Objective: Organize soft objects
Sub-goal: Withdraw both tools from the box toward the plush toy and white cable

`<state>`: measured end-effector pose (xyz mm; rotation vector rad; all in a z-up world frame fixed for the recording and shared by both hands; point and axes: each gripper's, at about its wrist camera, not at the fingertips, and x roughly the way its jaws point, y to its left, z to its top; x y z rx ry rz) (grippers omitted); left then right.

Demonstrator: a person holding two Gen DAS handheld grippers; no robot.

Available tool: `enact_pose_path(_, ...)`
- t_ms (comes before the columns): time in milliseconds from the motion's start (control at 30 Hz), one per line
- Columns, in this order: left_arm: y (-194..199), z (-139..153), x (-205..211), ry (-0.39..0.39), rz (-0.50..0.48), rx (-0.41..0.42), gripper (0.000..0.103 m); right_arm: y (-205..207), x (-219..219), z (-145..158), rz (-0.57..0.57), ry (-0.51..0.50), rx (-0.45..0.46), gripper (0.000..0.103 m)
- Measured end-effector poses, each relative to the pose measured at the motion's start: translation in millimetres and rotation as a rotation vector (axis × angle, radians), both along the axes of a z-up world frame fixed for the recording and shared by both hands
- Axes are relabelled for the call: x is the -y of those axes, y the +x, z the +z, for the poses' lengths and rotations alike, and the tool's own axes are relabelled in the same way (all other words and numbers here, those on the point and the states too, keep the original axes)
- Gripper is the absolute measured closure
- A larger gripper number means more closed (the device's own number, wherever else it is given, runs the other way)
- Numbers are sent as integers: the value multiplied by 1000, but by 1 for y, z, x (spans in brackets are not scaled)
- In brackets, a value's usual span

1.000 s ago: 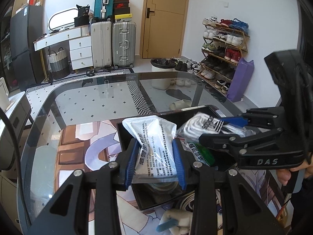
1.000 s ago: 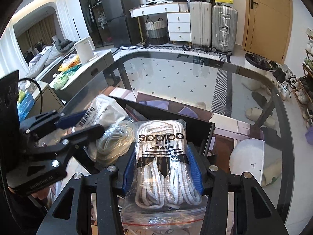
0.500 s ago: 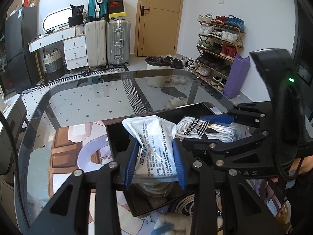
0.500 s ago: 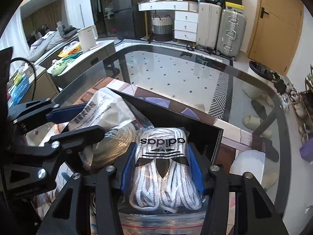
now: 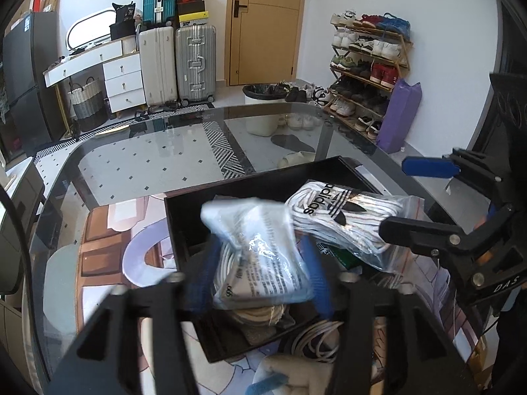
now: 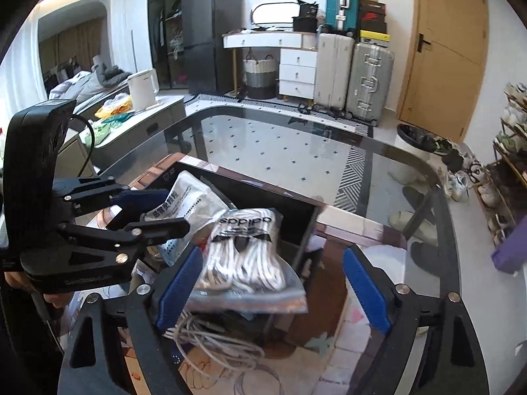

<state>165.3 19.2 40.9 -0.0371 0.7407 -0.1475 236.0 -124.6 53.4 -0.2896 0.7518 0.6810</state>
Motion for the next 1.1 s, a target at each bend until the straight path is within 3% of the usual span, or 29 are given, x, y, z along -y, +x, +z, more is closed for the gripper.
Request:
enact_pose_path(67,-6,4,0,7,4,16,35,-4,7,-1,-21,18,1,5)
enact_pose_path(100,-8,5,-1,11,8,19,25,-8,13,-1,-32,33,2,5)
enact_pose_path(200,-19,10,-3,14,34,39,13,-14,26,-4,-57,66,-18,3)
enact_pose_path(367,-37,14,-7,-1,45,68,0,-25,45,-5,-104,125,-38,1)
enact_pose_path(567,-54,7,-9,25,61,66,0,-39,59,-9,-130,188,-74,1)
enact_pose_path(867,-71,-5,-6,22,70,43,0,-44,47,-15,-115,163,-97,1)
enact_pose_path(1100,-76,-5,-3,17,53,40,0,-39,33,-39,-88,116,-186,1)
